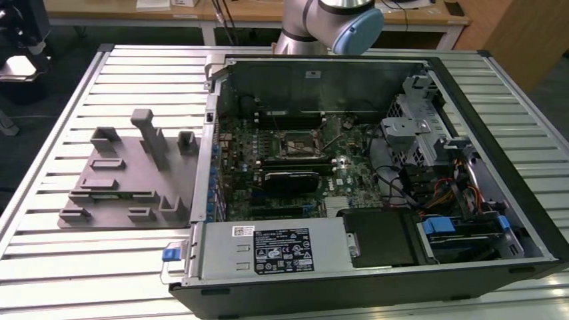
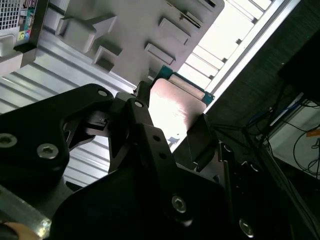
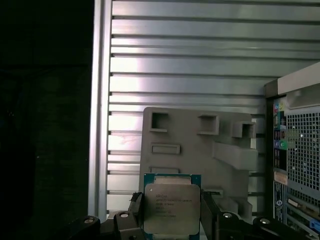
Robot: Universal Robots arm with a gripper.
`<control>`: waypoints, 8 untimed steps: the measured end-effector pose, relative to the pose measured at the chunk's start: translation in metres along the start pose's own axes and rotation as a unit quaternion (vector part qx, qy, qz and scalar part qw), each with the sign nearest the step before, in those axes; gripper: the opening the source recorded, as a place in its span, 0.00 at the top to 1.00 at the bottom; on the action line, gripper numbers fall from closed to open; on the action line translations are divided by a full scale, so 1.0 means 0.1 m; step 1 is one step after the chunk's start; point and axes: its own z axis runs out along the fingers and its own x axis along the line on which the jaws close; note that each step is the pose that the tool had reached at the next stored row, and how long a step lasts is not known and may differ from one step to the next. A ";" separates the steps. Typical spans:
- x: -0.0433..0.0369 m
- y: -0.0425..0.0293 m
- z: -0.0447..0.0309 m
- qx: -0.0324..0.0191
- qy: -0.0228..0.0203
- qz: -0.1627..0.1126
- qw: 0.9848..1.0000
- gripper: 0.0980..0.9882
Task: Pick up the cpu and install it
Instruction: 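Pick up the cpu and move it towards the insertion slot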
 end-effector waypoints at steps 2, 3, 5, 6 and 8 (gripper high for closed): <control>0.000 0.002 -0.037 0.000 0.000 0.000 1.000 0.50; -0.001 0.003 -0.057 0.000 0.000 0.000 1.000 0.50; -0.001 0.004 -0.095 0.000 0.000 0.000 1.000 0.50; -0.001 0.005 -0.114 0.000 0.000 0.000 1.000 0.50; -0.002 0.007 -0.155 0.000 0.000 0.000 1.000 0.50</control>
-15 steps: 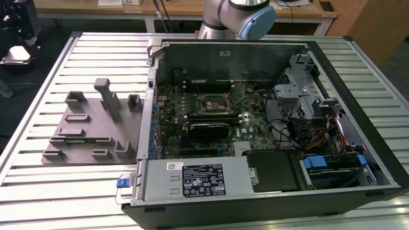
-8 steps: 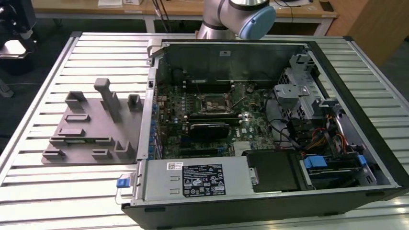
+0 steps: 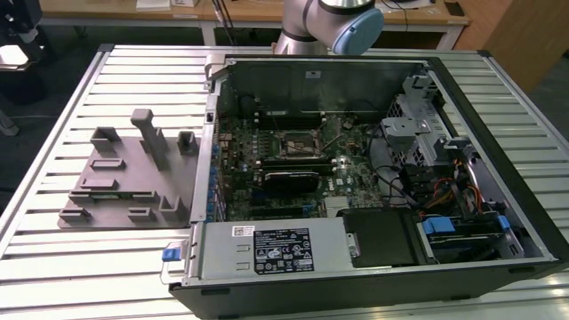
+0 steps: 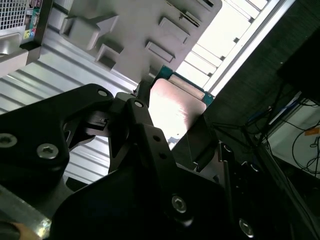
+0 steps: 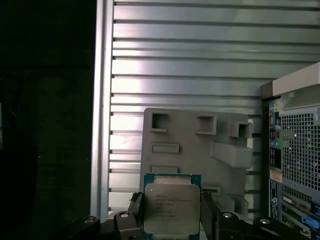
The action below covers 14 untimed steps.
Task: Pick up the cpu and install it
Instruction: 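Pick up the cpu and move it towards the insertion slot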
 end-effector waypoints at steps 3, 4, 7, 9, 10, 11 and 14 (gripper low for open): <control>0.000 0.002 -0.055 0.000 0.000 0.000 1.000 0.50; -0.001 0.003 -0.073 0.000 0.000 0.000 1.000 0.50; -0.001 0.006 -0.126 0.000 0.000 0.000 1.000 0.50; -0.002 0.007 -0.162 0.000 0.000 0.000 1.000 0.50; -0.002 0.008 -0.179 0.000 0.000 0.000 1.000 0.50; -0.002 0.009 -0.196 0.000 0.000 0.000 1.000 0.50; -0.003 0.011 -0.245 0.000 0.000 0.000 1.000 0.50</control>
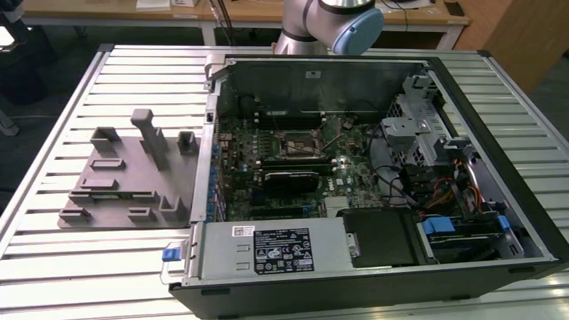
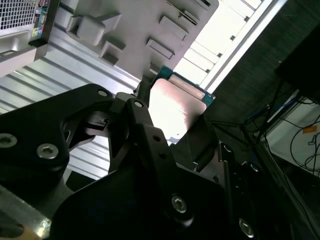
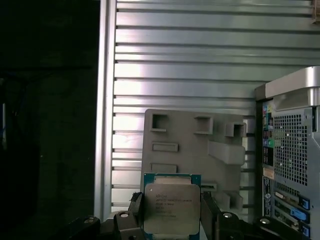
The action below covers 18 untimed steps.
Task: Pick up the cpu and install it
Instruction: 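Pick up the cpu and move it towards the insertion slot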
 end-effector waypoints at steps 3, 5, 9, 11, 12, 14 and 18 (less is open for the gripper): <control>-0.001 0.002 -0.049 0.000 0.000 0.000 1.000 0.50; -0.001 0.004 -0.083 0.000 0.000 0.000 1.000 0.50; -0.002 0.006 -0.149 0.000 0.000 0.000 1.000 0.50; -0.002 0.008 -0.183 0.000 0.000 0.000 1.000 0.50; -0.003 0.009 -0.200 0.000 0.000 0.000 1.000 0.50; -0.003 0.010 -0.235 0.000 0.000 0.000 1.000 0.50; -0.004 0.014 -0.303 0.000 0.000 0.000 1.000 0.50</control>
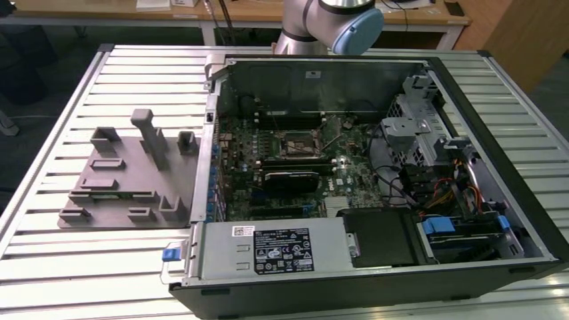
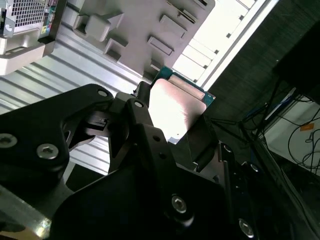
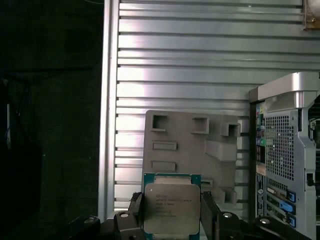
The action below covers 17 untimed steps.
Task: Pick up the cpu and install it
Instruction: 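Pick up the cpu and move it towards the insertion slot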
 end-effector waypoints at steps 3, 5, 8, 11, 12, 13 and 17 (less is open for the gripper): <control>0.000 0.002 -0.036 0.000 0.000 0.000 1.000 0.50; 0.000 0.001 -0.035 0.000 0.000 0.000 1.000 0.50; -0.015 0.001 -0.035 0.000 0.000 0.000 1.000 0.50; -0.096 0.001 -0.032 0.000 0.000 0.000 1.000 0.50; -0.131 0.001 -0.032 0.000 0.001 0.000 1.000 0.50; -0.166 0.001 -0.031 0.000 0.001 0.000 1.000 0.50; -0.313 0.001 -0.028 0.000 0.002 0.000 1.000 0.50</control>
